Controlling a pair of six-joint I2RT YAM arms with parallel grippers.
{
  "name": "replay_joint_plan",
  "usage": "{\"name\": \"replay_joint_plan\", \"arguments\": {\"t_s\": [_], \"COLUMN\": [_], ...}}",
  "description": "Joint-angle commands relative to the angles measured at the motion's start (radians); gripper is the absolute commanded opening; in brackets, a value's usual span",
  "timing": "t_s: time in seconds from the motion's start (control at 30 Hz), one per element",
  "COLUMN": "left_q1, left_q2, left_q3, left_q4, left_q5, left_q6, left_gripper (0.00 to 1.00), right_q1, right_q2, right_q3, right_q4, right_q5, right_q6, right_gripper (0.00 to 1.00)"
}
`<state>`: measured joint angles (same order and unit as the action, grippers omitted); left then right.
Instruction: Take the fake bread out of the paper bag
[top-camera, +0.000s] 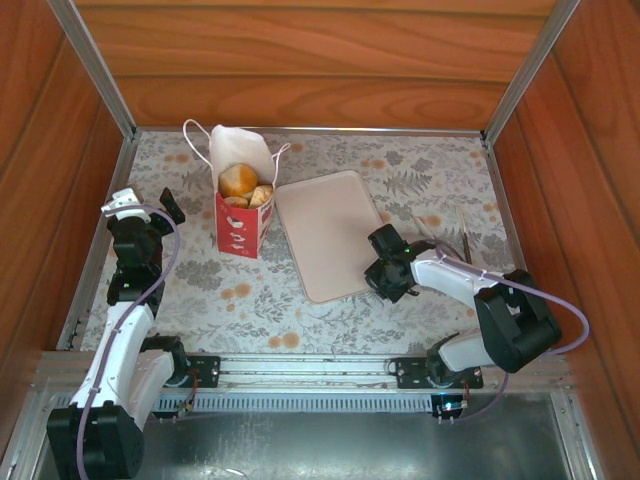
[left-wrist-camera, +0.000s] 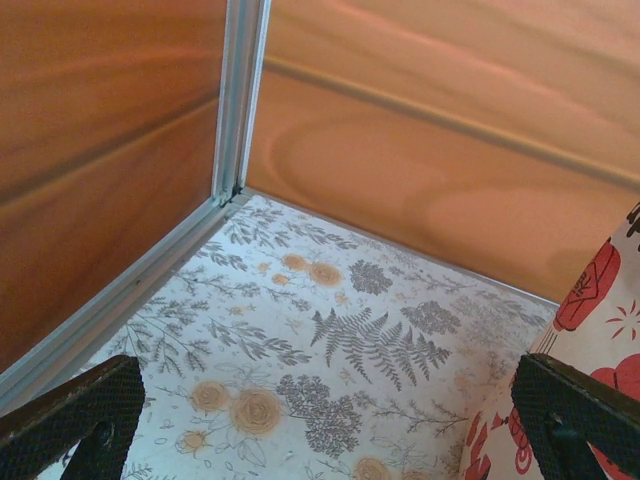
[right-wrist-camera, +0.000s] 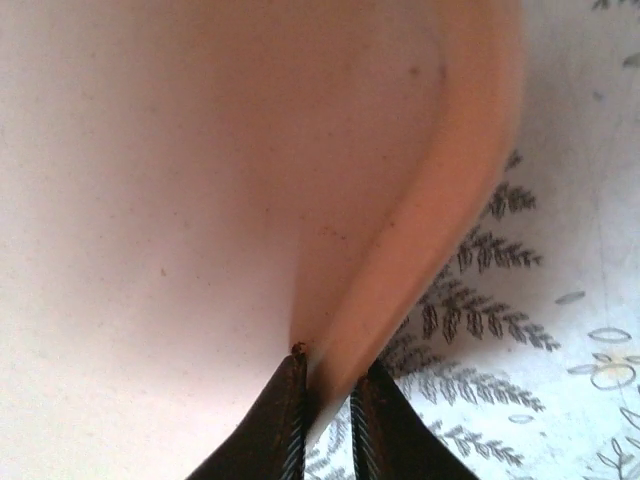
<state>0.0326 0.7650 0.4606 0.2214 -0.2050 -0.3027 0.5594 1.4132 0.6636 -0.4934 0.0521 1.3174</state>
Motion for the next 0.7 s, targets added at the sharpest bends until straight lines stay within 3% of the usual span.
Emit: {"name": "replay_joint_plan", "arguments": {"t_s": [0.0,0.3,0.67], "left_q1": [0.007,0.006,0.007], "left_q2": [0.005,0.017,0.04], "left_q3": [0.012,0.02,0.039], "left_q4": [-0.009,-0.01,-0.011], "left_q5": [0.001,0.01,0.015], "left_q6": [0.017,0.019,0.027], "left_gripper": [1.0,1.0,1.0], "right_q1": [-0.013,-0.096,-0.16], "right_q2": [0.035,0.071,0.077], "right_q3": [0.0,-0.011,-0.032], "right_q4": [0.025,0.095,0.139], "right_q5": [0.054,0.041,0.033], "right_q6": [0.014,0.021,0.058], "right_gripper": [0.11,0.0,0.0]}}
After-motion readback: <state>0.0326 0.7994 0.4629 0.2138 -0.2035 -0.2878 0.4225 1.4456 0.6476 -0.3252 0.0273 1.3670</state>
